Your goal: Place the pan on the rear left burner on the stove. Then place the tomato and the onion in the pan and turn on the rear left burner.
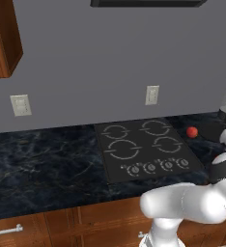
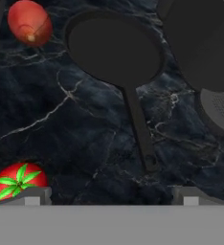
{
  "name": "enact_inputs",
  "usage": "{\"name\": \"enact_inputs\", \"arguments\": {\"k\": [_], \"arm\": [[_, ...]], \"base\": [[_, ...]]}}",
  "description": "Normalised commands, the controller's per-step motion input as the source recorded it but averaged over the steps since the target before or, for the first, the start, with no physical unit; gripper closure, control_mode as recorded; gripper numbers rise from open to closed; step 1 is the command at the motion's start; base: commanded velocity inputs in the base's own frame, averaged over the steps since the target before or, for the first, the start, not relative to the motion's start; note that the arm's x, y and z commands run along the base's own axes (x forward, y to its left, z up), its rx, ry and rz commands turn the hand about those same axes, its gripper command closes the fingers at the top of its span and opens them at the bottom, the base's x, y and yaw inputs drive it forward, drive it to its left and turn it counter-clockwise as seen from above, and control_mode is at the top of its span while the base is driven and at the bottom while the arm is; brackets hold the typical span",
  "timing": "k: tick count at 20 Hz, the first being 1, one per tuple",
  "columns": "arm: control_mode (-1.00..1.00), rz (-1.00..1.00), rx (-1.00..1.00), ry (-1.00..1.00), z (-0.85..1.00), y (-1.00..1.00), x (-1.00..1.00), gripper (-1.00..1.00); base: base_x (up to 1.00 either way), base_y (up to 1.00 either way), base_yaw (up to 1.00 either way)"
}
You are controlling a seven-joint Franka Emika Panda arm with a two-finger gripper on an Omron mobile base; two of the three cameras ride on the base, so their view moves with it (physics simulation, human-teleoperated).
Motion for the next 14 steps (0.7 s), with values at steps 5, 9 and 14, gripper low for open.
{"name": "enact_inputs", "arguments": {"k": [5,9,14], "arm": [[-1.00,0.00,0.00,0.00,-0.21,0.00,0.37,-1.00],[-1.00,0.00,0.00,0.00,-0.12,-0.07,0.56,-1.00],[-1.00,0.00,0.00,0.00,-0.04,-0.30,0.19,-1.00]], "base": [[0.00,0.00,0.00],[0.00,0.00,0.00],[0.00,0.00,0.00]]}}
